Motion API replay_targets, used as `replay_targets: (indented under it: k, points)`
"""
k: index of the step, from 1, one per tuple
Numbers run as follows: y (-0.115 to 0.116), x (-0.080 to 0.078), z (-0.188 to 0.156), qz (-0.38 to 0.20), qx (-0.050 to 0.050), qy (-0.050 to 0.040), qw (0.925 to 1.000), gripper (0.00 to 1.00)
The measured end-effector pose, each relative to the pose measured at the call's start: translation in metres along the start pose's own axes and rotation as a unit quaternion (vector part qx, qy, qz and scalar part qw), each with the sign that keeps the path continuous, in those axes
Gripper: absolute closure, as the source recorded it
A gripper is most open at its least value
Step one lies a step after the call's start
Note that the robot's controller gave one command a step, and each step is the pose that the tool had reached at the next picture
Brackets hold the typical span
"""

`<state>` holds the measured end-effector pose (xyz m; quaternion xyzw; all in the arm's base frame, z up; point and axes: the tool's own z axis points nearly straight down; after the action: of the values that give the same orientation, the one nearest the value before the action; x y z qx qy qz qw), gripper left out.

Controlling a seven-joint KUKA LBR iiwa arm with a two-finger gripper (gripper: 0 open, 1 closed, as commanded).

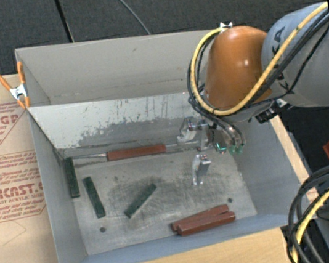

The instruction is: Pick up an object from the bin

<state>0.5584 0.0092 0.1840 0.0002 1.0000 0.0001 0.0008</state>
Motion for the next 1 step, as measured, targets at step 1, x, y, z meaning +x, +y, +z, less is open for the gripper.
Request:
replay_targets:
  k: [1]
  points:
    - [0.018, -0.0117, 0.1068, -0.057, 0.0, -0.0038, 0.9984, 1.0]
